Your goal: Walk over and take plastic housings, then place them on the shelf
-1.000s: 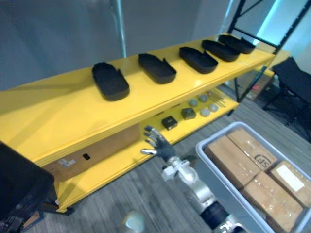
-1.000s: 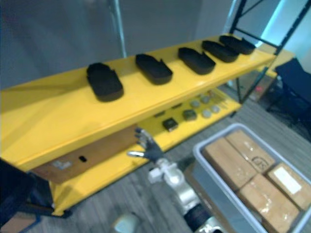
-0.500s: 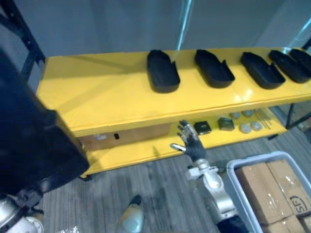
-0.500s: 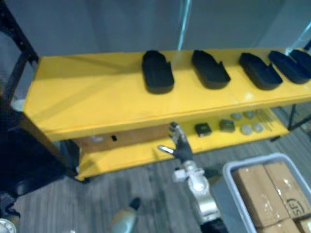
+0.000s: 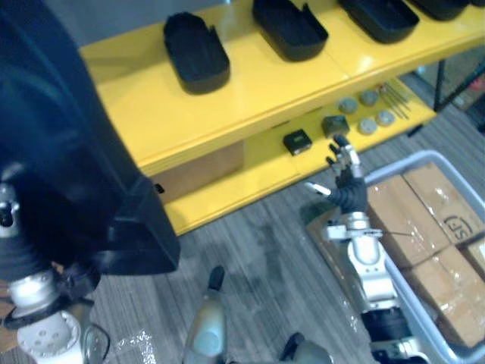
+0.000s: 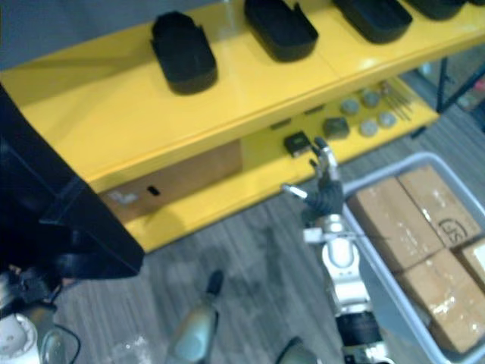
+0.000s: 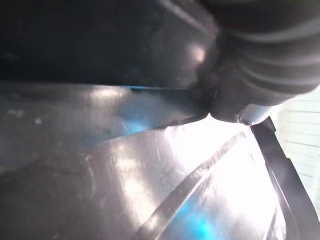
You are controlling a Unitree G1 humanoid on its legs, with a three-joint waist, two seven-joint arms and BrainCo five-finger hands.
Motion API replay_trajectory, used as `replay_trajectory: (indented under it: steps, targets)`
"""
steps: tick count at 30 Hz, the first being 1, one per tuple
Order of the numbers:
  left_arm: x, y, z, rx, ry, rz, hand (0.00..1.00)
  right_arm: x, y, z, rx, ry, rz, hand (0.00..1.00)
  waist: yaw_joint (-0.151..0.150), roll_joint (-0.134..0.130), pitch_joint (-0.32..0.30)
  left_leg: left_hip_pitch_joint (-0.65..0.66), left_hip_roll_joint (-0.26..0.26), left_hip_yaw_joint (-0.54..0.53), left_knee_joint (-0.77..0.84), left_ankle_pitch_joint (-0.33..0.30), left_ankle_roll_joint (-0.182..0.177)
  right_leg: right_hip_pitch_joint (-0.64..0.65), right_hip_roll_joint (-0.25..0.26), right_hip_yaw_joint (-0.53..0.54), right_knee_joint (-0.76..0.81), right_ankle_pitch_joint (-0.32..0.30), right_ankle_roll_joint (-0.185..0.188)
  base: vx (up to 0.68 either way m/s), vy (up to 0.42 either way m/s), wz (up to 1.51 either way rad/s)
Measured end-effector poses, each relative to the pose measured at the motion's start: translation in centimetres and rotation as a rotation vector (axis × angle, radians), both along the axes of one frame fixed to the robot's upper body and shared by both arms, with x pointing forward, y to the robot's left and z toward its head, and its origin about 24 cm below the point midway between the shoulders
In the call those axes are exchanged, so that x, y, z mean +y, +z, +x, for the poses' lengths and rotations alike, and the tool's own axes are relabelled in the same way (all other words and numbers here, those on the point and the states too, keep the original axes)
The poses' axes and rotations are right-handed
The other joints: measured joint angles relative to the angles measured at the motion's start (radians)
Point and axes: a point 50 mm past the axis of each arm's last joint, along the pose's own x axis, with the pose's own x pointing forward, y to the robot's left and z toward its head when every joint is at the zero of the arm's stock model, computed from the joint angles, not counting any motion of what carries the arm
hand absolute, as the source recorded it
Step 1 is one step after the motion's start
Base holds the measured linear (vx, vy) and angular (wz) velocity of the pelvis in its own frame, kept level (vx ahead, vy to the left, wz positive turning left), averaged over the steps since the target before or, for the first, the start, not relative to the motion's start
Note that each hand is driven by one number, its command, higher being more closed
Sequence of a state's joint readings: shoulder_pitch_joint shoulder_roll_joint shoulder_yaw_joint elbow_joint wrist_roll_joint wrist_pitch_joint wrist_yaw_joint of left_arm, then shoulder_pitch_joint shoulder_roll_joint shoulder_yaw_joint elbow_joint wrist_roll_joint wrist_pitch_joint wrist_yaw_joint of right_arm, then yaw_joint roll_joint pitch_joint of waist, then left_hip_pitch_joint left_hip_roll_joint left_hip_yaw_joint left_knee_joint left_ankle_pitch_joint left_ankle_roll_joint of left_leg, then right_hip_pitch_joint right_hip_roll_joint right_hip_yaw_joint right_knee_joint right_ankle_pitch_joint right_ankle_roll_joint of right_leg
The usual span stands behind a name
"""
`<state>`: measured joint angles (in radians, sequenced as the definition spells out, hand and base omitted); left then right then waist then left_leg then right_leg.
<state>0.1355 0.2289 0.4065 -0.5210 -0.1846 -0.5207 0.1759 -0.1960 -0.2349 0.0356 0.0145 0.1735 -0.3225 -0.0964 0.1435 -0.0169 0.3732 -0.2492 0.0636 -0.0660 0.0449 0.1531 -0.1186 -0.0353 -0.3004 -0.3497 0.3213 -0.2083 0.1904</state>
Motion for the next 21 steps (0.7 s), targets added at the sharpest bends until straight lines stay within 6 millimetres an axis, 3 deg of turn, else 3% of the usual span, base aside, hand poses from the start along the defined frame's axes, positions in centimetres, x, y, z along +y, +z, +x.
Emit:
replay_trajectory:
  steps: [4, 7, 9, 10, 11, 12, 13, 14, 15, 16, 17, 19, 21]
  targets:
    - [0.4, -0.6, -0.1, 0.024, 0.037, -0.039, 1.0, -0.1, -1.2, -0.8, 0.039, 0.046, -0.015, 0.0, -0.017, 0.006, 0.004, 0.001, -0.005, -0.001, 0.023, -0.018, 0.002, 0.013, -0.005, -0.003, 0.003, 0.0, 0.001, 0.04, -0.007, -0.01]
    - [0.9, -1.7, -0.5, 0.105, 0.103, -0.037, 1.0, 0.2, -2.8, -1.8, 0.092, 0.083, 0.033, 0.0, -0.012, 0.014, 0.01, 0.001, -0.02, -0.016, 0.177, -0.127, 0.0, 0.109, -0.015, -0.044, 0.003, -0.03, 0.004, 0.04, 0.003, 0.17]
    - [1.5, -2.1, -1.2, 0.145, 0.148, -0.025, 1.0, 0.3, -3.3, -2.7, 0.095, 0.079, 0.068, 0.0, -0.004, 0.012, 0.008, -0.016, -0.043, -0.043, 0.275, -0.198, 0.001, 0.161, -0.032, -0.094, 0.013, -0.076, -0.013, 0.04, 0.061, 0.48]
    - [2.0, -2.1, -1.7, 0.16, 0.196, 0.003, 1.0, 0.4, -3.5, -3.2, 0.089, 0.064, 0.095, 0.0, 0.013, -0.009, 0.015, -0.031, -0.062, -0.026, 0.367, -0.242, 0.048, 0.195, -0.051, -0.12, 0.012, -0.087, -0.031, 0.13, 0.098, 0.57]
    - [2.5, -2.5, -2.3, 0.183, 0.235, 0.004, 1.0, 0.1, -3.6, -3.6, 0.078, 0.041, 0.098, 0.0, 0.011, 0.023, 0.004, -0.04, -0.064, -0.018, 0.441, -0.317, 0.065, 0.187, -0.045, -0.11, 0.138, -0.067, -0.064, 0.17, 0.121, 0.64]
    - [2.8, -2.6, -2.6, 0.197, 0.256, 0.009, 1.0, 0.1, -3.7, -3.7, 0.079, 0.031, 0.107, 0.0, 0.012, 0.025, 0.001, -0.047, -0.069, -0.029, 0.465, -0.33, 0.062, 0.155, -0.062, -0.085, 0.229, -0.05, -0.097, 0.16, 0.128, 0.81]
    - [3.3, -2.4, -3.1, 0.202, 0.308, 0.039, 1.0, 0.1, -3.6, -3.8, 0.071, 0.003, 0.135, 0.0, 0.011, 0.021, -0.005, -0.041, -0.081, -0.063, 0.473, -0.348, 0.064, 0.079, -0.065, -0.001, 0.377, 0.03, -0.189, 0.13, 0.155, 0.91]
    - [3.8, -2.0, -3.5, 0.202, 0.343, 0.07, 1.0, 0.3, -3.5, -3.7, 0.059, -0.017, 0.154, 0.0, 0.012, 0.011, -0.014, -0.023, -0.089, -0.11, 0.445, -0.346, 0.07, 0.022, -0.056, 0.058, 0.475, 0.158, -0.192, 0.2, 0.115, 0.94]
    - [4.0, -1.6, -3.6, 0.194, 0.352, 0.087, 1.0, 0.3, -3.3, -3.7, 0.046, -0.032, 0.157, 0.0, 0.012, 0.006, -0.019, -0.013, -0.088, -0.138, 0.429, -0.339, 0.081, 0.006, -0.047, 0.077, 0.508, 0.175, -0.185, 0.26, 0.021, 1.07]
    - [4.4, -0.9, -3.6, 0.165, 0.363, 0.108, 1.0, 0.0, -2.7, -3.4, 0.016, -0.067, 0.135, 0.0, 0.011, 0.001, -0.025, 0.003, -0.095, -0.187, 0.408, -0.337, 0.084, -0.019, -0.012, 0.106, 0.526, 0.063, -0.156, 0.29, -0.028, 1.12]
    - [4.6, -0.5, -3.4, 0.138, 0.372, 0.106, 1.0, -0.6, -1.9, -3.0, -0.02, -0.107, 0.118, 0.0, 0.012, 0.002, -0.038, 0.016, -0.095, -0.23, 0.389, -0.337, 0.084, -0.041, 0.032, 0.121, 0.476, -0.007, -0.137, 0.24, -0.035, 1.1]
    - [4.9, -0.4, -2.8, 0.107, 0.349, 0.056, 1.0, -2.2, -0.4, -2.6, -0.081, -0.184, 0.096, 0.0, 0.012, 0.007, -0.059, 0.042, -0.1, -0.293, 0.353, -0.336, 0.078, -0.078, 0.092, 0.193, 0.321, -0.059, -0.124, 0.22, -0.059, 0.96]
    - [5.3, -0.4, -2.1, 0.101, 0.345, 0.005, 1.0, -4.1, 0.9, -2.7, -0.132, -0.261, 0.057, 0.0, 0.009, 0.013, -0.077, 0.057, -0.115, -0.356, 0.341, -0.344, 0.056, -0.116, 0.12, 0.308, 0.191, -0.062, -0.107, 0.24, -0.127, 1.12]
